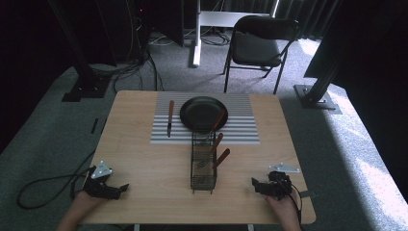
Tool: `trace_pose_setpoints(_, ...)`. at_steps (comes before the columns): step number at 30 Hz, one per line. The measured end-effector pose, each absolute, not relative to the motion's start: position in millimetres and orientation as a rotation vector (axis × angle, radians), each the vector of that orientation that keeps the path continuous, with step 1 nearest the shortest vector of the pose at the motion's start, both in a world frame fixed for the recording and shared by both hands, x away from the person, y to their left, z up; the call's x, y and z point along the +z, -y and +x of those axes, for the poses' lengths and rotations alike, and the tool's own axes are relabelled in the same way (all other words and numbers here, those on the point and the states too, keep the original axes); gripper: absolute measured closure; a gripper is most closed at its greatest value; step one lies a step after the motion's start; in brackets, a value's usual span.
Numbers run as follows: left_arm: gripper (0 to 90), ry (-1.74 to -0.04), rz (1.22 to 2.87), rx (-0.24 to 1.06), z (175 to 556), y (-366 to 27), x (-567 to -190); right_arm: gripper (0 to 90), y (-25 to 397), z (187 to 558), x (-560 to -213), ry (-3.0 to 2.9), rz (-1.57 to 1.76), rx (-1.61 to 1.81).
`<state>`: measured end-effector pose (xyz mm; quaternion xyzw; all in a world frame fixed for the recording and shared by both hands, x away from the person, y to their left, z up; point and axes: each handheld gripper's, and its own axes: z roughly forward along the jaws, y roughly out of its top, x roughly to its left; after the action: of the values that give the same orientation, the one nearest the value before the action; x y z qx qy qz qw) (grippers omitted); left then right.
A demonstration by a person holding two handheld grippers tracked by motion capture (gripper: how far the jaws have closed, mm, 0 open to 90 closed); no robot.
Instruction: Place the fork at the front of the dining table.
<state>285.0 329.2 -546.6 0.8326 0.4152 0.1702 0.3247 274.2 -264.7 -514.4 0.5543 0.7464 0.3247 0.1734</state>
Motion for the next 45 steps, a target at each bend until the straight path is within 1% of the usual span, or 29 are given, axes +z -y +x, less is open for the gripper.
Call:
trace_pose_setpoints(4,0.0,-1.088,2.184,0.447,285,-329,-547,16.0,260,271,-506,-2.135,1.567,0.977)
trace_pose_setpoints(7,0.0,-1.088,2.184,0.447,285,-329,-547,16.1,251,266,-493,-2.153,1.527,1.030)
trace_pose_setpoints(9,0.0,-1.088,2.184,0.447,285,-329,-547,18.6,247,263,-486,-2.148,1.509,1.055)
trace_pose_setpoints(10,0.0,-1.088,2.184,0.447,285,-329,-547,18.6,247,263,-486,-2.148,1.509,1.055)
trace_pose_setpoints(16,0.0,-1.088,2.184,0.447,285,-329,-547,18.6,230,257,-460,-2.146,1.433,1.177)
trace_pose_setpoints(21,0.0,-1.088,2.184,0.446,285,-329,-547,18.6,216,256,-448,-2.168,1.382,1.239)
trace_pose_setpoints(36,0.0,-1.090,2.183,0.447,285,-329,-547,19.0,190,264,-433,-2.195,1.335,1.328)
trace_pose_setpoints(38,0.0,-1.090,2.184,0.447,285,-329,-546,19.1,182,264,-430,-2.212,1.315,1.335)
trace_pose_setpoints(45,0.0,-1.090,2.184,0.447,285,-329,-547,22.6,161,269,-427,-2.230,1.291,1.336)
